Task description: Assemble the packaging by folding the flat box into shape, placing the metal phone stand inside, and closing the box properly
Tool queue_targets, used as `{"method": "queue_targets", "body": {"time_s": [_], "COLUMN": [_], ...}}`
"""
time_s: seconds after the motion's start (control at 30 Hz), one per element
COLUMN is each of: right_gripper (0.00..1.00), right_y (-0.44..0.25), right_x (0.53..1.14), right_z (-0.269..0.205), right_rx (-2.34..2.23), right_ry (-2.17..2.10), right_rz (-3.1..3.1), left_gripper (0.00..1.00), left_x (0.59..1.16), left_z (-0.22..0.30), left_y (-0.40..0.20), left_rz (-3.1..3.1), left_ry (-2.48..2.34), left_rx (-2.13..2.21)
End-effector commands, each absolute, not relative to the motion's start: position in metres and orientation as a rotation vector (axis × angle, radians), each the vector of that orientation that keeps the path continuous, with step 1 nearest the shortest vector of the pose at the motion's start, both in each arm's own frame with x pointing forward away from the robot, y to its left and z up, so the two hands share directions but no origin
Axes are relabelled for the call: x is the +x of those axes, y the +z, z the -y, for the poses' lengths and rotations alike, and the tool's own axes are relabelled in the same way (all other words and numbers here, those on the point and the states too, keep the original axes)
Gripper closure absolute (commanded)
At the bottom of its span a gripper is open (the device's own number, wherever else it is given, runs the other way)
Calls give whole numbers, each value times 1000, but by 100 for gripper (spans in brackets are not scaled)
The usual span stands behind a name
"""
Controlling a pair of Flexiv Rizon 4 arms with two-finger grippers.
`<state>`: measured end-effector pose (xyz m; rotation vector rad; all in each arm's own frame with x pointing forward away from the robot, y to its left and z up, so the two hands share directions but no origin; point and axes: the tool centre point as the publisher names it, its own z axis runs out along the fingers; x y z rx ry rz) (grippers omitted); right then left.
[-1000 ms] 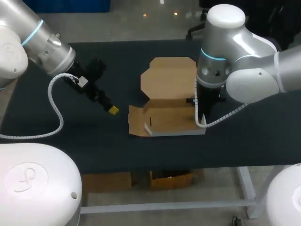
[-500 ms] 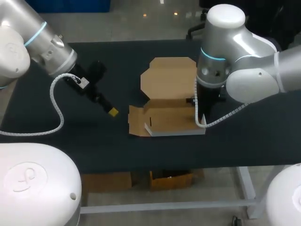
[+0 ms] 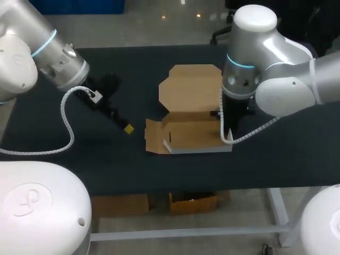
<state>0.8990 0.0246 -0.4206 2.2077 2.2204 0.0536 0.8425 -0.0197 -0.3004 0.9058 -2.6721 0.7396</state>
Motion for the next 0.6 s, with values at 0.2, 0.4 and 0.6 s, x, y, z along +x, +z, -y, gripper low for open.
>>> {"method": "queue_targets", "body": {"time_s": [0.2, 0.4, 0.6], "right_gripper": [100, 100, 100], "right_y": [-421, -421, -421], "right_x": [899, 899, 899], "right_z": [-25, -25, -25], "right_rx": [2208, 2208, 2208], "right_ry": [52, 52, 52], "right_rz": [-2220, -2220, -2220], "left_gripper": [0, 0, 0], "left_x": [850, 860, 861], "left_z": [25, 15, 21], "left_y": [-292, -289, -295], "left_rz": [2702, 2673, 2607], "left_ry": [807, 832, 819], "left_rx": [942, 1128, 1234]}}
